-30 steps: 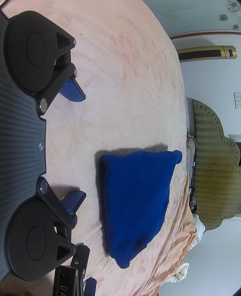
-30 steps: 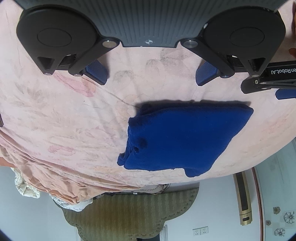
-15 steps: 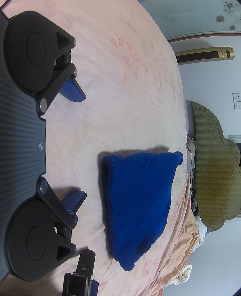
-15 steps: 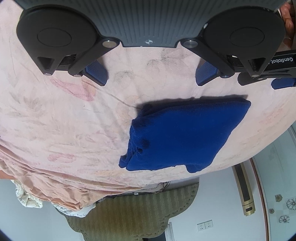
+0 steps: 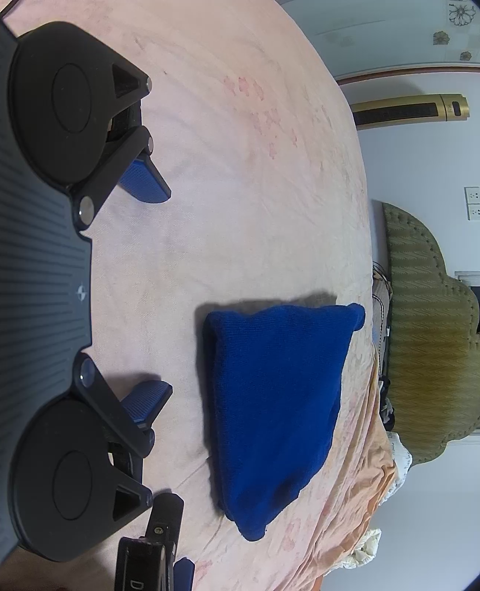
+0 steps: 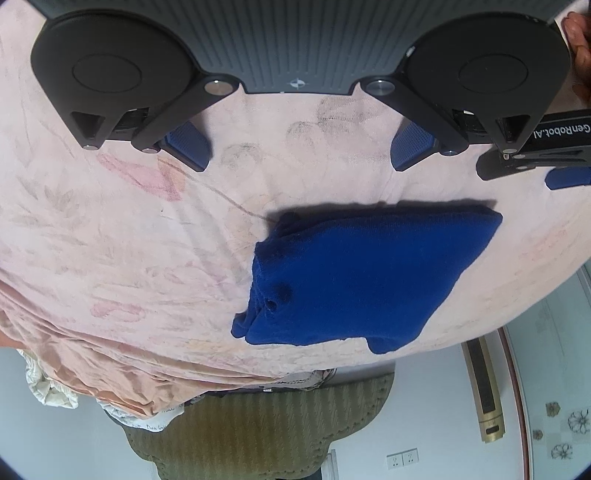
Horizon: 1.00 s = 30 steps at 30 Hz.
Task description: Fold small clothes
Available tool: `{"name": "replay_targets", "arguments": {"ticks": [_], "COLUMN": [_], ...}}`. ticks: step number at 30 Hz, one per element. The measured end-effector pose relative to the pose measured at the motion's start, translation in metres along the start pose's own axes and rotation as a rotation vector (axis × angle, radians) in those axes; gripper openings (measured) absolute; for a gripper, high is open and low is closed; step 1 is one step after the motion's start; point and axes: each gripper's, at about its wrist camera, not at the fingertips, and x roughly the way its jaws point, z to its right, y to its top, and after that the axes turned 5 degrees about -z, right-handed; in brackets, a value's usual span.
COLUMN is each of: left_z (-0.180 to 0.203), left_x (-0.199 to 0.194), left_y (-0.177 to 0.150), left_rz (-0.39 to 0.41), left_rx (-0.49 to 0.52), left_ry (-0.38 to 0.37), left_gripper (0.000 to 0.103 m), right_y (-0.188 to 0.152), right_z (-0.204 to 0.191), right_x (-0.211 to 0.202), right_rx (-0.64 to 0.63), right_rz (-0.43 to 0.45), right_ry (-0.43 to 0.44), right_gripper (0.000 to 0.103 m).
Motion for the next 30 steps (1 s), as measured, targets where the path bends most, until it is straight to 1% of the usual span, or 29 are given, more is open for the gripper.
{"name": "replay_targets", "arguments": {"ticks": [6, 9, 12, 14, 17, 19, 23, 30], "left_z": [-0.001, -0.004, -0.003, -0.001, -0.001, -0.001, 0.000, -0.001], "left_x": [0.000, 0.001, 0.001, 0.001, 0.001, 0.001, 0.001, 0.001], "left_y": [0.000, 0.000, 0.000, 0.000, 0.000, 0.000, 0.000, 0.000], "left_rz": [0.003, 0.001, -0.002, -0.003, -0.004, -0.004, -0.004, -0.006], "left_rx": [-0.005, -0.015, -0.004, 0.002, 0.003, 0.004, 0.003, 0.005], "left_ry": [0.002, -0.008, 0.001, 0.006, 0.007, 0.008, 0.007, 0.006], "left_gripper": [0.103, 0.103, 0.103, 0.103, 0.103, 0.103, 0.103, 0.103], "right_y": [0.000, -0.001, -0.001, 0.003, 0.014, 0.018, 0.013, 0.006], "right_z": [0.001, 0.003, 0.008, 0.008, 0.008, 0.008, 0.012, 0.008], "right_x": [-0.001, -0.004, -0.010, -0.013, -0.012, -0.007, 0.006, 0.008], "right_rx": [0.009, 0.021, 0.039, 0.036, -0.004, -0.033, -0.016, -0.046], "right_rz": [0.004, 0.016, 0.022, 0.025, 0.038, 0.026, -0.024, -0.008], "right_ry": [0.008, 0.001, 0.005, -0.010, -0.071, -0.101, -0.067, -0.089], "right_gripper": [0.103, 0.102, 0.103, 0.103, 0.103, 0.103, 0.103, 0.103]}}
